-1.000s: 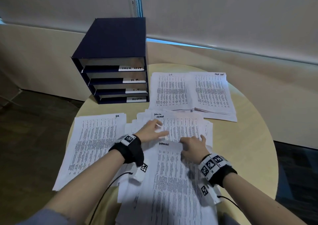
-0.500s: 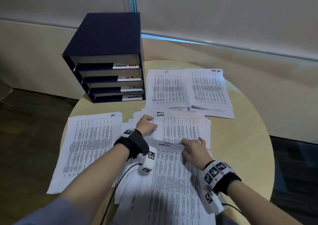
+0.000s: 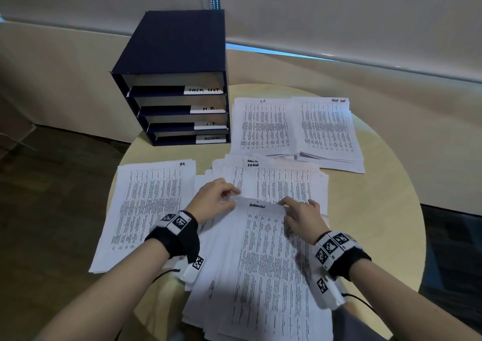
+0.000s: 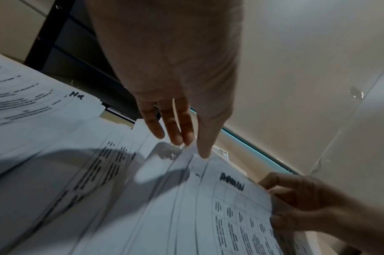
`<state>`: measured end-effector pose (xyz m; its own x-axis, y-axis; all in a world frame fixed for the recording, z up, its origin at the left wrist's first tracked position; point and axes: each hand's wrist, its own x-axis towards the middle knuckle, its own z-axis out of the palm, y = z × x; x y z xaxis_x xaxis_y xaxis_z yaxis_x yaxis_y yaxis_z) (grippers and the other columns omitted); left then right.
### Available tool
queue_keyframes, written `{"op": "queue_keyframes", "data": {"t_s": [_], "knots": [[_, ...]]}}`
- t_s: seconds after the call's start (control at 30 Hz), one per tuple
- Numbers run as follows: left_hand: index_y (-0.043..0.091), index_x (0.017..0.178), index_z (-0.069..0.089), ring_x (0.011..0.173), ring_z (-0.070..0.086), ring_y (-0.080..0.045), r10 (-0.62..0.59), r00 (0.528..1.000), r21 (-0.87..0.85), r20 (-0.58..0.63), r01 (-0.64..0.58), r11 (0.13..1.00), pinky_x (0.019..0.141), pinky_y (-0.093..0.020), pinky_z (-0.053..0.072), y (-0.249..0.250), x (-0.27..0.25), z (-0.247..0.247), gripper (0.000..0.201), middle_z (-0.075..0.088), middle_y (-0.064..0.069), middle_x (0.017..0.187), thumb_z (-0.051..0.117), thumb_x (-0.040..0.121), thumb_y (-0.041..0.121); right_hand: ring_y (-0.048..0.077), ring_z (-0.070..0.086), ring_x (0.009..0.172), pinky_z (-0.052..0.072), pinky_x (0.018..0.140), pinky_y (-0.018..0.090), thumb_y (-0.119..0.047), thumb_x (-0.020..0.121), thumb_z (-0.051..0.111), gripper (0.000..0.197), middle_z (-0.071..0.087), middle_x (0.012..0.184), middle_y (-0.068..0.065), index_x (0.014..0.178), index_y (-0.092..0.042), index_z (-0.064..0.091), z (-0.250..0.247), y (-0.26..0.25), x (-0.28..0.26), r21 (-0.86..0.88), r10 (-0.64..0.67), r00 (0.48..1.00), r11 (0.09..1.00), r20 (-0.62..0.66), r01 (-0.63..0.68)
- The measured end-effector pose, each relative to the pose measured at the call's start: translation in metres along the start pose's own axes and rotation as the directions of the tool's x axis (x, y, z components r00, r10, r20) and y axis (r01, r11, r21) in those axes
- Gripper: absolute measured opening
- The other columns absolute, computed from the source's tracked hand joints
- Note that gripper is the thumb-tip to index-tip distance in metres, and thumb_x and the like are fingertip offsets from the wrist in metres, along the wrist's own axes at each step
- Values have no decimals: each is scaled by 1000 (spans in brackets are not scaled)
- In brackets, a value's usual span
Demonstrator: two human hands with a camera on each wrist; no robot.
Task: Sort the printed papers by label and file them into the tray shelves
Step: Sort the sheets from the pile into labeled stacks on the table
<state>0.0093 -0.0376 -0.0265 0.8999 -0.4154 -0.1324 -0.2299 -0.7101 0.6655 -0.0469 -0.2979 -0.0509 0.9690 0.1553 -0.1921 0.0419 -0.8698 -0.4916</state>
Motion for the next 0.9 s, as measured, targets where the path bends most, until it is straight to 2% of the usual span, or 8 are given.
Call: {"op": "queue_keyframes", "data": {"t_s": [0.13,0.23,0.37,0.47,0.6,0.77,0.83,0.9], "knots": [[22,88,71,83,54,-6,67,995,4,-72,-67,998,76,-23,42,6,-2,11,7,52,12,86,68,84,18,9,58,87,19,112,43,-7,87,51,24,66,82,-10,101,-26,52,-1,-2,-5,43,-39,996,998,-85,42],[22,86,68,85,55,-5,156,988,12,-7,-156,988,78,-26,45,5,-4,14,4,57,9,90,66,86,18,18,51,104,28,106,45,-7,85,56,19,54,103,-3,99,-19,61,1,0,-11,22,-94,977,995,-190,100],[21,85,67,83,61,-5,188,978,-8,92,-188,982,80,-30,51,2,-8,13,4,68,9,86,64,83,20,26,46,116,30,104,48,-11,84,59,19,47,120,4,101,-20,61,4,2,-17,4,-126,971,992,-202,130],[22,81,66,76,62,-3,151,982,-68,112,-144,987,75,-23,49,0,-10,12,10,69,10,80,67,83,13,24,47,112,29,104,49,-12,83,59,23,49,117,2,102,-23,62,5,-1,-19,-19,-170,968,985,-187,170],[15,84,68,78,63,-2,152,970,-134,188,-128,983,76,-17,48,8,-15,7,3,71,8,82,72,84,14,18,51,100,27,105,47,-11,78,67,13,53,99,-3,86,-20,64,8,-4,-22,-41,-186,964,983,-190,181],[12,91,67,82,67,-13,-5,957,-367,289,116,923,78,-22,53,18,-6,7,24,72,-3,92,61,92,35,6,59,86,12,113,37,-12,89,51,15,63,84,-13,87,-26,52,6,-6,-28,12,-118,991,993,-63,119],[7,100,64,82,61,-15,-165,972,-483,169,228,845,71,-18,50,22,10,11,27,66,-9,96,49,99,30,4,56,79,13,113,36,-11,90,49,14,58,76,-16,92,-24,55,6,-5,-27,-5,-128,989,992,-71,128],[6,114,57,94,55,-18,-273,962,-329,6,260,908,77,-21,45,21,33,11,25,58,-9,108,46,100,23,4,54,78,16,112,37,-10,90,50,15,56,75,-17,93,-23,57,7,-5,-25,-3,-128,990,992,-65,128]]}}
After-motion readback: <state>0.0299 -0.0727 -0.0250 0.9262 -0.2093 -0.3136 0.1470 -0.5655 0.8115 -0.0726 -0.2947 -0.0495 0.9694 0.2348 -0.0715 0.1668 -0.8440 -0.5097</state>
